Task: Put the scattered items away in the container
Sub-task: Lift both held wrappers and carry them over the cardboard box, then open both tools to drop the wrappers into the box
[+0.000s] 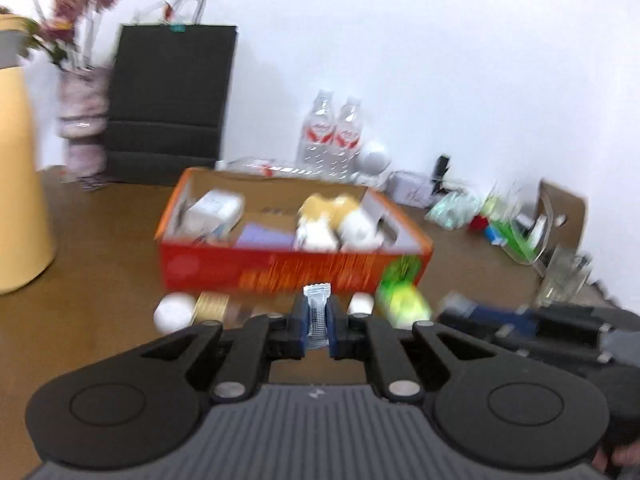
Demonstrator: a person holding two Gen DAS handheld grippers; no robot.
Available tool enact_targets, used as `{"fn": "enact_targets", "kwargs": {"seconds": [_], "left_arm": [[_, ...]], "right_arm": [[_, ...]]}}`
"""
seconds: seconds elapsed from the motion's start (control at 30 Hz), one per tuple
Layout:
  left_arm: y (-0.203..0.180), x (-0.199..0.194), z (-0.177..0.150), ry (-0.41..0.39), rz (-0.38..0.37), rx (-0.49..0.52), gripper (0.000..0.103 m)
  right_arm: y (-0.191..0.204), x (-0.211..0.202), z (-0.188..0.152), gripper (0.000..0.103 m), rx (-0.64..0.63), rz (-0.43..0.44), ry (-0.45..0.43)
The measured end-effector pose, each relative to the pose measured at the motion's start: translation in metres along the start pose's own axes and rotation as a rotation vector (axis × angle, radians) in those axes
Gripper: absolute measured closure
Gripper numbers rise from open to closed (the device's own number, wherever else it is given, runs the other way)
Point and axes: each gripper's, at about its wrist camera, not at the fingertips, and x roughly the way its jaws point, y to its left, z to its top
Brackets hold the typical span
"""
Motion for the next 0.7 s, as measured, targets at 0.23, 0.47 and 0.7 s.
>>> {"fn": "enact_targets", "kwargs": {"seconds": [0.23, 0.47, 0.7], "left_arm": [[0.028, 0.113, 0.098, 0.223, -0.025, -0.068, 0.093], [0.05, 0.219, 0.103, 0.516, 0.077, -0.109, 0.091], [0.055, 0.227, 0.114, 0.533, 0.11, -0.13, 0.016]], "right_arm": [[-0.073, 0.108, 0.099, 0.09, 0.1, 0.006, 0.242], [-0.108, 0.224, 0.101, 0.09, 0.216, 0.001, 0.613], [-0.114, 0.251, 0.088, 0.064, 0.219, -0.088, 0.706]]}}
